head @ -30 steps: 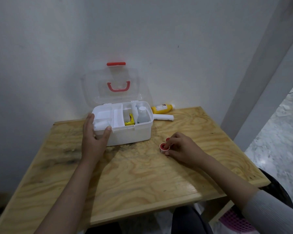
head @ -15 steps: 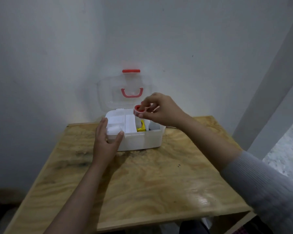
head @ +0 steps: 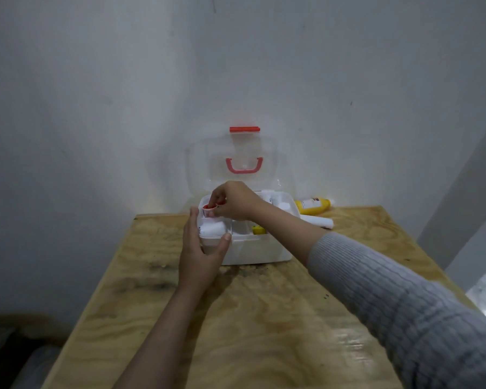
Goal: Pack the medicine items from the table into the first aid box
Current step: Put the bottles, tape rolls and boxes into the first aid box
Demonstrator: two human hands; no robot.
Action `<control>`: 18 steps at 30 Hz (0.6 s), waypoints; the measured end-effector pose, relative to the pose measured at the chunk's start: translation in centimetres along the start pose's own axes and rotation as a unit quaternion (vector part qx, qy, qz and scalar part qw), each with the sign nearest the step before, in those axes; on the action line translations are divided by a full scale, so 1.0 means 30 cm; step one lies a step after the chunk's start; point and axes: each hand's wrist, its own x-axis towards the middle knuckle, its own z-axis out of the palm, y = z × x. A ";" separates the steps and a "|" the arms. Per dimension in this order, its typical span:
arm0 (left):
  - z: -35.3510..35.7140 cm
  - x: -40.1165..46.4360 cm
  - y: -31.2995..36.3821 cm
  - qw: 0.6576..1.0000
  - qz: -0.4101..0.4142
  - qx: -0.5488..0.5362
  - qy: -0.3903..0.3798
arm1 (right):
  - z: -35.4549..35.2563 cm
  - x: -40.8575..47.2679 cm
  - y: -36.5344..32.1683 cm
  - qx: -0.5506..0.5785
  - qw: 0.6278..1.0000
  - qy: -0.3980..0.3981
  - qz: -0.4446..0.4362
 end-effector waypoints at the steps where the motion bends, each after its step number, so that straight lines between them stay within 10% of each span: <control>1: 0.001 0.001 -0.002 1.000 0.000 0.005 0.002 | 0.000 0.003 0.002 -0.005 1.000 -0.003 0.001; 7: -0.001 -0.001 -0.009 1.000 -0.004 0.007 -0.003 | -0.065 -0.031 0.014 0.022 0.999 0.041 0.000; 14: 0.006 -0.001 -0.021 1.000 0.004 -0.016 0.005 | -0.289 -0.242 0.334 0.102 0.935 0.317 0.121; 18: 0.014 -0.001 -0.018 1.000 0.002 -0.025 0.012 | -0.243 -0.374 0.584 0.030 0.936 0.255 0.239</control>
